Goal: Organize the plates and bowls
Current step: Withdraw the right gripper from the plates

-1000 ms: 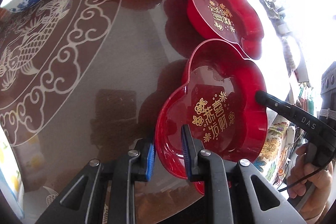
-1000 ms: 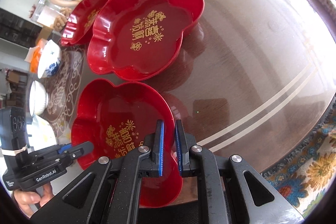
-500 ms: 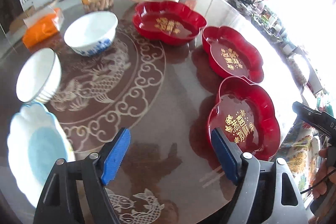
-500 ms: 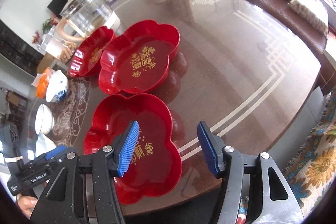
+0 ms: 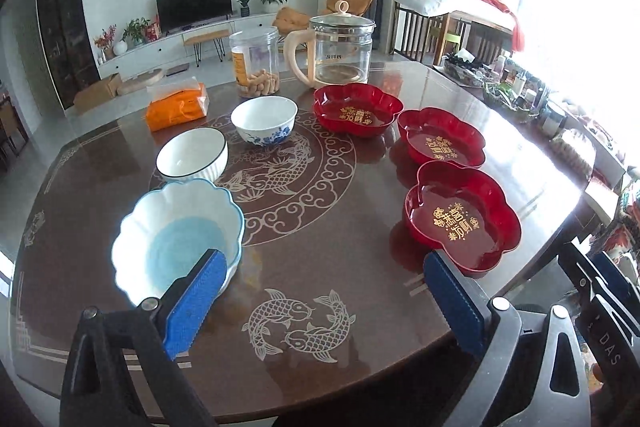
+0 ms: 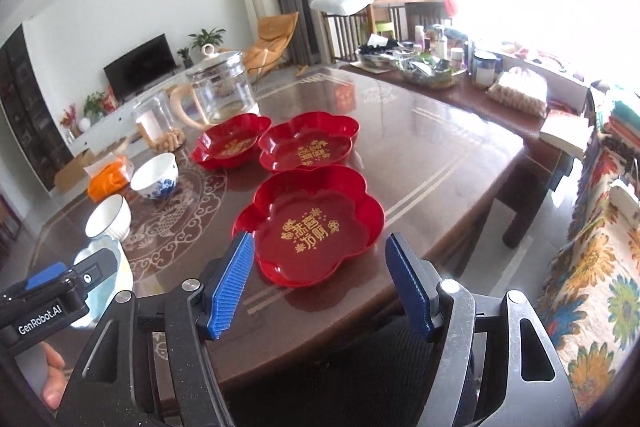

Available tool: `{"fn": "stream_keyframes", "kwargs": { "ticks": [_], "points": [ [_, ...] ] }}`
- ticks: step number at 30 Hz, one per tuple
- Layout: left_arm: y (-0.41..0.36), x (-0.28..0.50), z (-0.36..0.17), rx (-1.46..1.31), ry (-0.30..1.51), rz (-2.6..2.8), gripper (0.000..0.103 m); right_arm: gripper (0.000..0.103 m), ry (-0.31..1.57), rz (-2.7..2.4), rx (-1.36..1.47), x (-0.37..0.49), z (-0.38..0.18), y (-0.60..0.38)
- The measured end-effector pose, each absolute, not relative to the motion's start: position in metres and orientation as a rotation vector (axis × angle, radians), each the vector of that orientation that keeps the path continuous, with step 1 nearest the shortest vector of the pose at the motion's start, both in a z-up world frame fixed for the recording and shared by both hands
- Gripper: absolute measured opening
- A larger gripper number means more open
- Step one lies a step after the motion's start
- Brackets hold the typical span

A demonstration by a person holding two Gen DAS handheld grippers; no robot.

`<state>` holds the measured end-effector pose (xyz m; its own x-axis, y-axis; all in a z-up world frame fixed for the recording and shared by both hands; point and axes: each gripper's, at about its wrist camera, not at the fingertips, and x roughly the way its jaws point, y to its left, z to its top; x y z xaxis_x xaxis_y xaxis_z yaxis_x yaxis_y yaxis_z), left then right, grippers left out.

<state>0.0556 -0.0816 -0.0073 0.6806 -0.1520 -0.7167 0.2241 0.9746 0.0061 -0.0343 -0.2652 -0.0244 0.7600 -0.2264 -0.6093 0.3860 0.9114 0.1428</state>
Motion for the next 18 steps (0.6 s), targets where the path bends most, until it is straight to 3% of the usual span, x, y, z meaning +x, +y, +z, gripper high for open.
{"fn": "stream_keyframes", "kwargs": {
  "ticks": [18],
  "points": [
    [-0.089, -0.032, 0.050, 0.188, 0.583, -0.190, 0.099, 0.077, 0.495, -0.453, 0.191, -0.105, 0.012, -0.249]
  ]
}}
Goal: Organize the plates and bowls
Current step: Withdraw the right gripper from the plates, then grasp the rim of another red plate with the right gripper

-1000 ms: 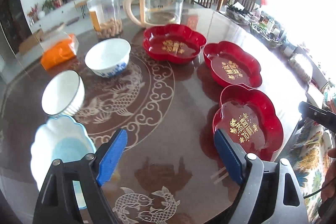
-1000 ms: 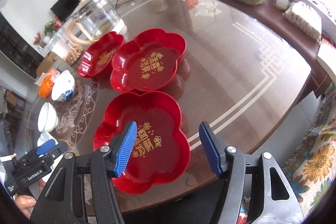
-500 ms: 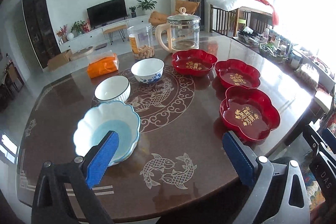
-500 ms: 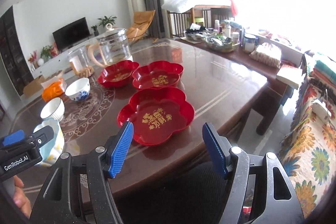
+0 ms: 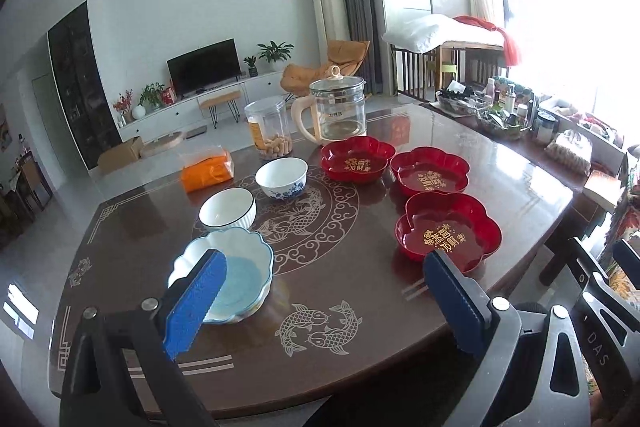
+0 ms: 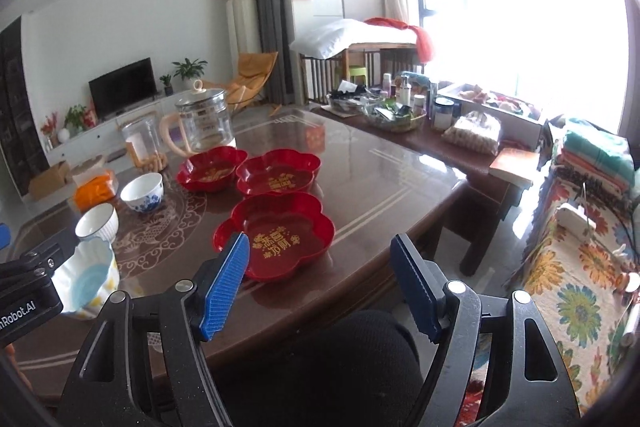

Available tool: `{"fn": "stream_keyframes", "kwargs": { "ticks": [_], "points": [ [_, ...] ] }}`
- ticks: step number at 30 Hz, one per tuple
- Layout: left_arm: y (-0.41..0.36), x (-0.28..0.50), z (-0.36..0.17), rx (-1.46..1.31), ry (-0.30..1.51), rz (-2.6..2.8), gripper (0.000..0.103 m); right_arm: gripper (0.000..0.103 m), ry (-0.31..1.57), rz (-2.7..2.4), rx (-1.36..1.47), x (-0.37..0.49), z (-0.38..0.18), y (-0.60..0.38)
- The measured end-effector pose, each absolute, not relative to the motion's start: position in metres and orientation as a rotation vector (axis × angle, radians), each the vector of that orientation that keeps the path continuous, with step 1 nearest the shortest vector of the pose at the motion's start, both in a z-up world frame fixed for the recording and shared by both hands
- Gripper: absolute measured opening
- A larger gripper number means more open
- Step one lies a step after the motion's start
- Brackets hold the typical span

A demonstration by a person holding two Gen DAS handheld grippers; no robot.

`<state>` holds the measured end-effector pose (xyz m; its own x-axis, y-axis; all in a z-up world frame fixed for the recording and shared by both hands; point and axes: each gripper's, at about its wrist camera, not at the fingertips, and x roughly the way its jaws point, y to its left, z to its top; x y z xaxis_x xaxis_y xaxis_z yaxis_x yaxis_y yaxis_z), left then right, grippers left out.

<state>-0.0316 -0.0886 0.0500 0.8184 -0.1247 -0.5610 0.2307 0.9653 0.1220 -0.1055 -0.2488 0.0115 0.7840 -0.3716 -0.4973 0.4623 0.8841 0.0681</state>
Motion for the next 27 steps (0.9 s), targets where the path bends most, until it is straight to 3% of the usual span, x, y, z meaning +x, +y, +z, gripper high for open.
{"fn": "stream_keyframes", "kwargs": {
  "ticks": [16, 21, 27],
  "points": [
    [-0.093, -0.047, 0.065, 0.261, 0.477, -0.189, 0.099, 0.077, 0.413, -0.454, 0.177, -0.126, 0.033, -0.240],
    [-0.085, -0.033, 0.062, 0.199, 0.538, -0.277, 0.099, 0.077, 0.403, -0.443, 0.161, -0.127, 0.046, -0.240],
    [-0.078, 0.017, 0.026, 0.139, 0.754, -0.353, 0.099, 0.082, 0.382, -0.418, 0.172, -0.116, 0.053, -0.257]
  ]
}}
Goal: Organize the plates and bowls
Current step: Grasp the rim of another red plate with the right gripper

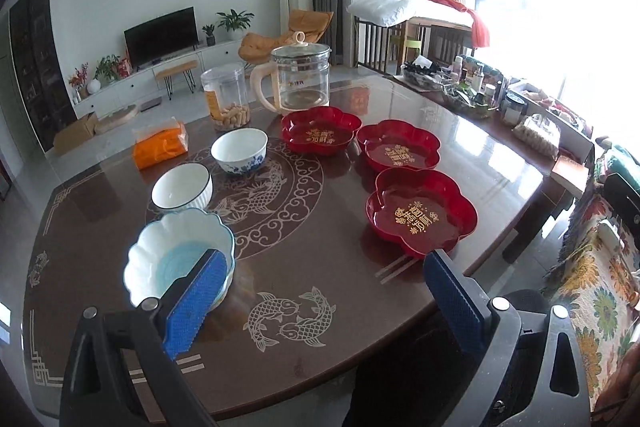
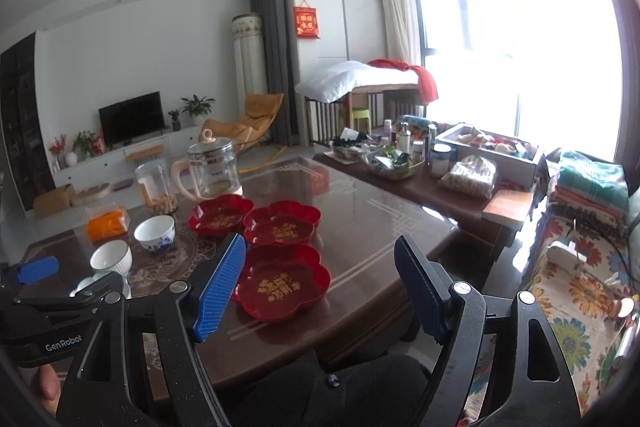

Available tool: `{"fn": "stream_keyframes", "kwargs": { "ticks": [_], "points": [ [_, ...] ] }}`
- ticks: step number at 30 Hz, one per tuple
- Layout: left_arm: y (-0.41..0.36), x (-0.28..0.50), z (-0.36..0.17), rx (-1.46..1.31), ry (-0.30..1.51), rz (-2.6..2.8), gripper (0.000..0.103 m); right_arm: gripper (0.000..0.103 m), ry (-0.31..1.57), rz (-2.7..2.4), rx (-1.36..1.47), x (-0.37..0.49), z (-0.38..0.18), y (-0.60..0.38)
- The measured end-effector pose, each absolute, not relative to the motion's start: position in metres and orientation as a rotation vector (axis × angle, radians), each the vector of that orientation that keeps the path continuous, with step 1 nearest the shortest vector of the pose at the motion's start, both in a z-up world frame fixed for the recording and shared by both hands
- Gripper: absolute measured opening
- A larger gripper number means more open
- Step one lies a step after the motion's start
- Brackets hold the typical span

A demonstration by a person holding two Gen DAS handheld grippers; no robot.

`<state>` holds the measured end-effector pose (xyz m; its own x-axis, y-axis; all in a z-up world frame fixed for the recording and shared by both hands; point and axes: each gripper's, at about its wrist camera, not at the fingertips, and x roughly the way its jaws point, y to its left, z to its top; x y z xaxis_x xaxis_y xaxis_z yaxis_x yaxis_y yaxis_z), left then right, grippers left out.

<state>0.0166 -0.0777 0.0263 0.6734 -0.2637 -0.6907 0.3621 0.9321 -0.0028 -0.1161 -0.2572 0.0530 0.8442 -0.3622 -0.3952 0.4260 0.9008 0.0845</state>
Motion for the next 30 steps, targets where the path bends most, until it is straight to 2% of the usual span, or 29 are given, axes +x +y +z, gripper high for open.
{"fn": "stream_keyframes", "kwargs": {
  "ticks": [6, 12, 18, 20, 21, 23, 26, 30],
  "points": [
    [-0.083, 0.064, 0.012, 0.094, 0.829, -0.386, 0.099, 0.082, 0.500, -0.383, 0.229, -0.073, 0.019, -0.279],
    [-0.124, 0.159, 0.015, 0.029, 0.946, -0.521, 0.099, 0.082, 0.600, -0.249, 0.235, -0.016, 0.014, -0.308],
    [-0.176, 0.262, -0.033, 0.047, 1.161, -0.532, 0.098, 0.082, 0.742, -0.164, 0.306, 0.076, 0.010, -0.379],
    [-0.193, 0.284, -0.051, 0.053, 1.247, -0.552, 0.098, 0.082, 0.821, -0.124, 0.414, 0.115, -0.002, -0.412],
    [-0.201, 0.293, -0.060, 0.051, 1.283, -0.560, 0.096, 0.082, 0.877, -0.109, 0.491, 0.134, -0.012, -0.430],
    [-0.214, 0.309, -0.074, 0.037, 1.337, -0.557, 0.085, 0.082, 1.012, -0.079, 0.645, 0.172, -0.042, -0.463],
    [-0.228, 0.328, -0.092, 0.005, 1.388, -0.540, 0.076, 0.080, 1.148, -0.020, 0.803, 0.211, -0.084, -0.488],
    [-0.242, 0.343, -0.109, -0.022, 1.421, -0.514, 0.063, 0.080, 1.189, -0.038, 0.721, 0.239, -0.100, -0.485]
  ]
}}
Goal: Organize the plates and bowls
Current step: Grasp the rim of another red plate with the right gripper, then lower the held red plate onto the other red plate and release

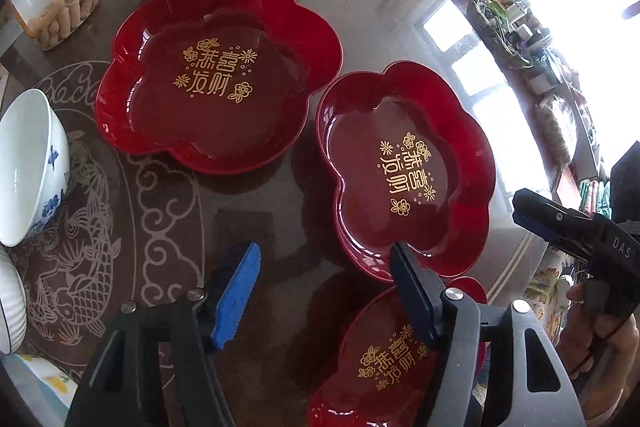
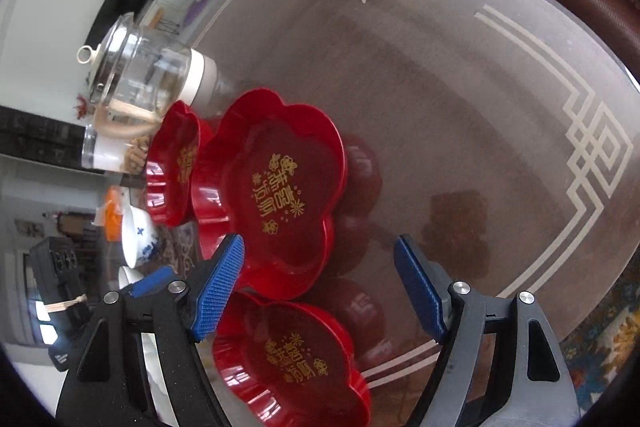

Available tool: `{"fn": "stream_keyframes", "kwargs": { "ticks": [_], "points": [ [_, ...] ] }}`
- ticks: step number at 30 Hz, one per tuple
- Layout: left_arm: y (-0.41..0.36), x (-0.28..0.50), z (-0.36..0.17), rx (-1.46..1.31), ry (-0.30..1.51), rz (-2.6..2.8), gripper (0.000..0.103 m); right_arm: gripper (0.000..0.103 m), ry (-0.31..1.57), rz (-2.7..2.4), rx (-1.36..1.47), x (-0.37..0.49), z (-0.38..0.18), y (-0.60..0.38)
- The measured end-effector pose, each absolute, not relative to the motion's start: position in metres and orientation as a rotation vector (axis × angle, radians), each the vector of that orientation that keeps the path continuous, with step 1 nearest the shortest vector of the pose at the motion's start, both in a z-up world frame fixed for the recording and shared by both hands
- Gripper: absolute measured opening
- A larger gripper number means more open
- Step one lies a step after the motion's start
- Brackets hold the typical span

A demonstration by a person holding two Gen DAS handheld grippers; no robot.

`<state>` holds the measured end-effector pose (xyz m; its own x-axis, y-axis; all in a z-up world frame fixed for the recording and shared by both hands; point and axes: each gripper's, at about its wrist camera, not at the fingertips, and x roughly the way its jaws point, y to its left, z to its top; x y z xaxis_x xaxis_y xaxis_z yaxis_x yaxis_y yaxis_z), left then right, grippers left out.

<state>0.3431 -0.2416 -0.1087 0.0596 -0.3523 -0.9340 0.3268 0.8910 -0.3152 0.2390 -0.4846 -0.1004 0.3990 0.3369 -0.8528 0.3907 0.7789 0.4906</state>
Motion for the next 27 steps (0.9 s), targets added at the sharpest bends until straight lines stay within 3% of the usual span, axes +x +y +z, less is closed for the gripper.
{"fn": "stream_keyframes", "kwargs": {
  "ticks": [2, 4, 6, 9, 14, 15, 16, 27],
  "points": [
    [-0.246, 0.347, -0.116, -0.041, 1.431, -0.504, 0.057, 0.075, 1.192, -0.031, 0.661, 0.250, -0.100, -0.479],
    [-0.250, 0.347, -0.122, -0.069, 1.441, -0.499, 0.054, 0.061, 1.201, -0.031, 0.600, 0.259, -0.099, -0.474],
    [-0.253, 0.345, -0.127, -0.093, 1.446, -0.496, 0.048, 0.055, 1.220, -0.040, 0.540, 0.265, -0.103, -0.468],
    [-0.259, 0.343, -0.134, -0.124, 1.457, -0.496, 0.041, 0.038, 1.258, -0.048, 0.477, 0.268, -0.111, -0.459],
    [-0.265, 0.347, -0.141, -0.124, 1.450, -0.469, 0.019, 0.030, 1.282, -0.066, 0.491, 0.267, -0.123, -0.456],
    [-0.265, 0.347, -0.141, -0.117, 1.438, -0.465, 0.016, 0.016, 1.283, -0.062, 0.488, 0.267, -0.126, -0.455],
    [-0.266, 0.347, -0.141, -0.108, 1.423, -0.460, 0.013, 0.009, 1.289, -0.057, 0.481, 0.267, -0.128, -0.454],
    [-0.266, 0.328, -0.079, -0.102, 1.256, -0.524, 0.012, 0.009, 1.132, -0.046, 0.434, 0.240, -0.086, -0.452]
  ]
}}
